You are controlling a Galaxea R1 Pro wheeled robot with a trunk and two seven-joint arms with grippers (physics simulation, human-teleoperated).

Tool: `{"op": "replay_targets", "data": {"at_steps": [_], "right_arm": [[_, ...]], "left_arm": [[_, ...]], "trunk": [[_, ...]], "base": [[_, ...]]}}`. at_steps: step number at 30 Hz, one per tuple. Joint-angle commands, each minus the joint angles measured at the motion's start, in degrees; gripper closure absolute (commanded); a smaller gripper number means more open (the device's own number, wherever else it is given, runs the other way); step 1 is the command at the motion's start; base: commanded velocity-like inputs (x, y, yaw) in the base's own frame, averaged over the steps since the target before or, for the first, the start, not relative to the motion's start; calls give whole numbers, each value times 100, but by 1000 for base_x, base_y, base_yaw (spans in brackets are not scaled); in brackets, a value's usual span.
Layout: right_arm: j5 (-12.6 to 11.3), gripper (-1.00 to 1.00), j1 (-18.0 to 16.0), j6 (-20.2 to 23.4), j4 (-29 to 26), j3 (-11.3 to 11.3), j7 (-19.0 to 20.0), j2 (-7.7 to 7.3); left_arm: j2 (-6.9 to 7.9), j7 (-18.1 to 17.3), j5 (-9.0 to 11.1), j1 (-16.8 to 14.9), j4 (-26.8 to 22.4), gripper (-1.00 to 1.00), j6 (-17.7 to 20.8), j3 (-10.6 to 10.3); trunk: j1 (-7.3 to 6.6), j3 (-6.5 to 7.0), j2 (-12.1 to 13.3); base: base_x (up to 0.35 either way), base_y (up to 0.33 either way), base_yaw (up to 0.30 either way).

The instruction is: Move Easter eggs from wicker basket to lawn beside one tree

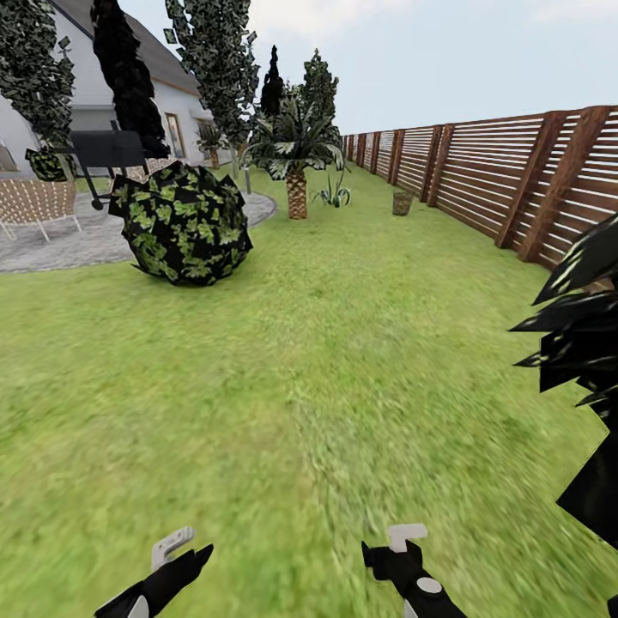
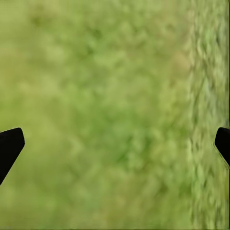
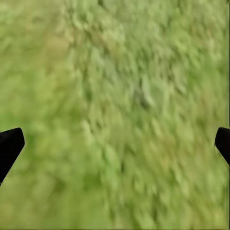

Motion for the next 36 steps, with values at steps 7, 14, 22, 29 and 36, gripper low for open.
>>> {"op": "replay_targets", "data": {"at_steps": [7, 14, 22, 29, 36], "right_arm": [[29, -100, -3, -16, 2, 2, 2, 0], [31, -100, -3, -16, -1, 2, 1, 0], [31, -100, -3, -16, -3, 2, 4, 0], [34, -100, -3, -16, -3, 2, 3, 0], [33, -100, -3, -16, -3, 1, 3, 0]], "left_arm": [[-3, -34, 58, -2, -7, -100, 57, 31], [-3, -34, 58, -2, -7, -100, 57, 31], [-3, -34, 58, -2, -7, -100, 56, 31], [-3, -34, 61, -2, -7, -100, 55, 31], [-3, -34, 66, -2, -7, -100, 48, 31]], "trunk": [[2, -5, -2], [2, -5, -2], [2, -5, -2], [2, -5, -2], [2, -5, -2]], "base": [[314, -84, 0], [314, -84, 0], [314, -84, 0], [314, -81, 0], [255, -26, 0]]}}
